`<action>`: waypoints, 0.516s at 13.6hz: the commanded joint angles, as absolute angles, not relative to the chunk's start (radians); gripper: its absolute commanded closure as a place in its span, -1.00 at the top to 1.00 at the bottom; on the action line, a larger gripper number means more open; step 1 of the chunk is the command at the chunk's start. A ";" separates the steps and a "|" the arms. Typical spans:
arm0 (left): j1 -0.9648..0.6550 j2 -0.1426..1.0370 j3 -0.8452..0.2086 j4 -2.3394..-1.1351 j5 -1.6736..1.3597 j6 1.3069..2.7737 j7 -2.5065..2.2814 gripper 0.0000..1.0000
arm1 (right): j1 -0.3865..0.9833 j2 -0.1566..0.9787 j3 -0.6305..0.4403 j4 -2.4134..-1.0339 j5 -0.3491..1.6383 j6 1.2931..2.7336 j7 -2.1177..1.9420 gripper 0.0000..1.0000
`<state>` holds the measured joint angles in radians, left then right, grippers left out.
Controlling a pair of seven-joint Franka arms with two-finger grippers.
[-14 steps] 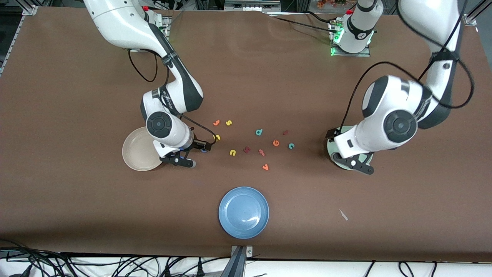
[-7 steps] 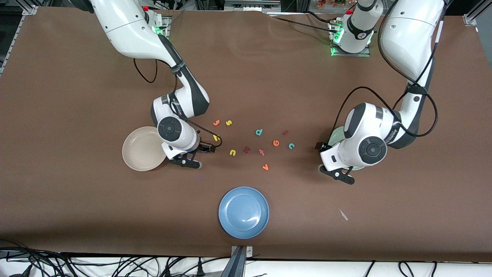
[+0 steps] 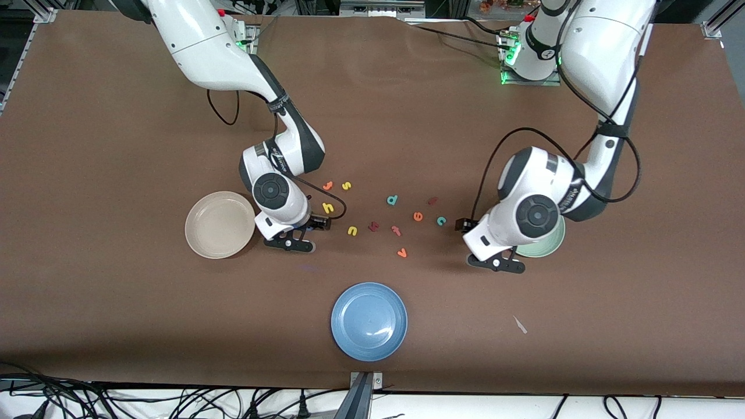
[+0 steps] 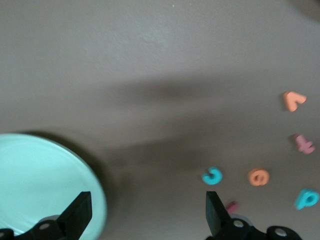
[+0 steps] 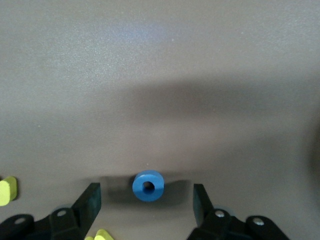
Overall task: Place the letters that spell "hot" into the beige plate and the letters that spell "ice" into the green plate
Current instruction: 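Grasp the blue o with the right gripper while the left gripper grasps teal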
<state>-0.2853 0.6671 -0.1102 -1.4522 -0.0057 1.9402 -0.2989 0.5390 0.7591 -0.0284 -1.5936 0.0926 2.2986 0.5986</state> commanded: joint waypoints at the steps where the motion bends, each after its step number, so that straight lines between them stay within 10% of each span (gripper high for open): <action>1: -0.333 0.681 -0.103 -1.445 -0.025 1.924 -0.502 1.00 | 0.545 0.770 -0.034 -1.578 0.075 2.304 0.594 0.54; 7: -0.403 0.732 -0.103 -1.456 -0.025 1.930 -0.849 1.00 | 0.543 0.770 -0.034 -1.585 0.075 2.304 0.571 0.23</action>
